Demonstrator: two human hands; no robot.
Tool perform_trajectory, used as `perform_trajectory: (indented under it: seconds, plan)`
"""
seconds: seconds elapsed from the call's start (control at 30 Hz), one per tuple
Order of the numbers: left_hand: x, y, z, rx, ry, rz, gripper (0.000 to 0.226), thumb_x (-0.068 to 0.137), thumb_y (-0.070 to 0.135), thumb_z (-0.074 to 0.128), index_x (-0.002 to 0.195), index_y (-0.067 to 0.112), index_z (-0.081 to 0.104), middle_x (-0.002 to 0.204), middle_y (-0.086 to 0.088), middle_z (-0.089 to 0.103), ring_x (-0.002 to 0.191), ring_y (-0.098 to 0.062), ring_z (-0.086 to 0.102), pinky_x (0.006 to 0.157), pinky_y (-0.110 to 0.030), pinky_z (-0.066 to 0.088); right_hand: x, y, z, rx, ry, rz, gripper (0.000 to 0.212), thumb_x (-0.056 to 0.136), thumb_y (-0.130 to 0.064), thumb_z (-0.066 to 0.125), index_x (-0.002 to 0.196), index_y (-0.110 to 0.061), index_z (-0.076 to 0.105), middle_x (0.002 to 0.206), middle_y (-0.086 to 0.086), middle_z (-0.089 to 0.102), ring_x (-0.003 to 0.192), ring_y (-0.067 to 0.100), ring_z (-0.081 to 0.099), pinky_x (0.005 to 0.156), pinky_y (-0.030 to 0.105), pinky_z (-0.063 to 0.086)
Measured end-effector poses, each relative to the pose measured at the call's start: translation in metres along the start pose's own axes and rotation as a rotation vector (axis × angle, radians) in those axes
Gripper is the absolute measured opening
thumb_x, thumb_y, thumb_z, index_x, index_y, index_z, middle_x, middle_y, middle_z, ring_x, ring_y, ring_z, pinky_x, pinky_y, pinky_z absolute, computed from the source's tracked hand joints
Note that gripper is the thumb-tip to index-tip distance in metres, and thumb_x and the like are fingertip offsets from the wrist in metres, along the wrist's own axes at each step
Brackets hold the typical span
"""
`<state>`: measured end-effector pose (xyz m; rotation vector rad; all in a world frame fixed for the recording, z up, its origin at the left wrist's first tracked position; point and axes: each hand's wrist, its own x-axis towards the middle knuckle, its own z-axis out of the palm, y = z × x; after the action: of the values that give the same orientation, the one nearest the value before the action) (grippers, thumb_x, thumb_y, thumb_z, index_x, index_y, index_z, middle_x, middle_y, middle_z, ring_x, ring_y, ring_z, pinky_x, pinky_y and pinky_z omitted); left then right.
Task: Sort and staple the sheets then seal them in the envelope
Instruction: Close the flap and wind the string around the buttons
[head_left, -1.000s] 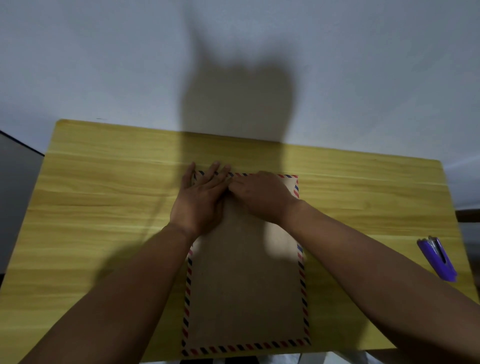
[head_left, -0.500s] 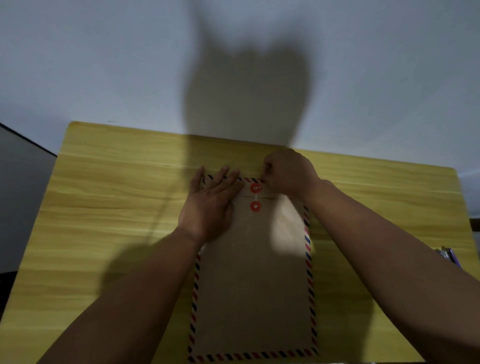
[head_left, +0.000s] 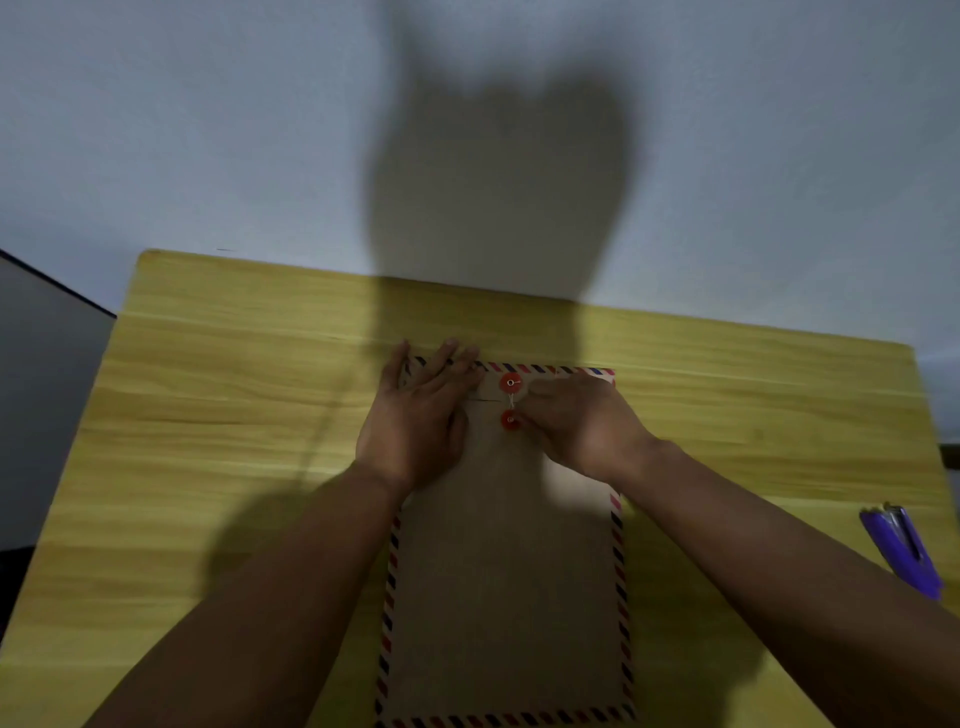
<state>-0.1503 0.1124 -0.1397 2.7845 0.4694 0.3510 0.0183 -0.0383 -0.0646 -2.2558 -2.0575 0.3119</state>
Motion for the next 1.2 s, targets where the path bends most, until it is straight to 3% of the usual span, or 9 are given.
perform_trajectory:
  seconds: [0.07,0.23,0.5,0.63,0.8,0.9,1.03,1.2]
  plan:
    - [0.000,0.001,0.000,0.001,0.000,-0.005,0.052,0.094,0.024,0.046,0.144,0.022,0.061,0.161,0.005,0.047,0.154,-0.015,0.036,0.125,-0.061,0.021,-0.023,0.013,0.008,-0.037,0.114,-0.052,0.015,0.093,-0.013,0.065,0.079,-0.014,0.070,0.071,0.003,0.059,0.063,0.028,0.060,0.057,0.038,0.046]
    - [0.000,0.002,-0.001,-0.005,0.024,-0.012,0.051,0.095,0.023,0.044,0.142,0.020,0.063,0.159,0.004,0.050,0.153,-0.016,0.038,0.124,-0.061,0.022,-0.059,0.016,0.018,-0.109,0.214,-0.130,0.018,0.097,-0.013,0.063,0.108,-0.015,0.077,0.076,0.000,0.063,0.067,0.022,0.065,0.061,0.036,0.053]
    - [-0.001,0.003,-0.001,-0.019,0.019,-0.026,0.050,0.096,0.024,0.042,0.142,0.020,0.062,0.159,0.005,0.050,0.153,-0.016,0.038,0.125,-0.061,0.021,-0.063,-0.012,0.028,0.002,0.132,-0.096,0.019,0.089,-0.020,0.061,0.099,-0.015,0.076,0.075,0.001,0.063,0.064,0.025,0.062,0.060,0.036,0.051]
    - [0.000,0.002,-0.001,-0.020,-0.005,-0.034,0.051,0.097,0.025,0.041,0.143,0.022,0.061,0.160,0.007,0.048,0.154,-0.014,0.036,0.126,-0.060,0.020,-0.044,-0.032,0.031,0.093,0.160,-0.102,0.025,0.096,-0.020,0.052,0.097,-0.012,0.075,0.076,0.004,0.064,0.061,0.027,0.060,0.055,0.035,0.045]
    - [0.001,0.003,-0.001,-0.036,-0.022,-0.045,0.053,0.095,0.026,0.039,0.143,0.023,0.061,0.160,0.007,0.048,0.154,-0.013,0.036,0.127,-0.058,0.017,-0.019,-0.045,0.030,-0.003,0.102,-0.095,0.011,0.075,-0.024,0.077,0.084,-0.017,0.075,0.072,0.002,0.066,0.054,0.027,0.064,0.048,0.030,0.047]
    - [0.001,0.003,-0.002,-0.040,-0.015,-0.045,0.052,0.096,0.026,0.039,0.143,0.022,0.062,0.160,0.007,0.048,0.153,-0.015,0.037,0.127,-0.060,0.018,-0.032,-0.036,0.023,0.076,0.156,-0.131,0.009,0.089,-0.017,0.067,0.081,-0.012,0.067,0.084,0.007,0.061,0.067,0.029,0.058,0.055,0.037,0.043]
    - [0.001,0.004,-0.004,-0.047,-0.004,-0.041,0.052,0.096,0.025,0.039,0.142,0.021,0.062,0.159,0.005,0.050,0.152,-0.016,0.039,0.126,-0.061,0.020,-0.052,-0.018,0.010,0.172,0.163,-0.070,0.010,0.093,-0.015,0.064,0.096,-0.012,0.073,0.117,0.005,0.069,0.097,0.026,0.065,0.084,0.037,0.053]
    - [0.001,0.003,-0.003,-0.039,-0.010,-0.038,0.053,0.096,0.026,0.037,0.143,0.021,0.062,0.159,0.006,0.049,0.153,-0.016,0.037,0.126,-0.060,0.020,-0.061,-0.007,0.009,0.156,0.178,-0.056,0.012,0.096,-0.017,0.064,0.098,-0.014,0.076,0.109,-0.002,0.074,0.093,0.023,0.067,0.084,0.034,0.055]
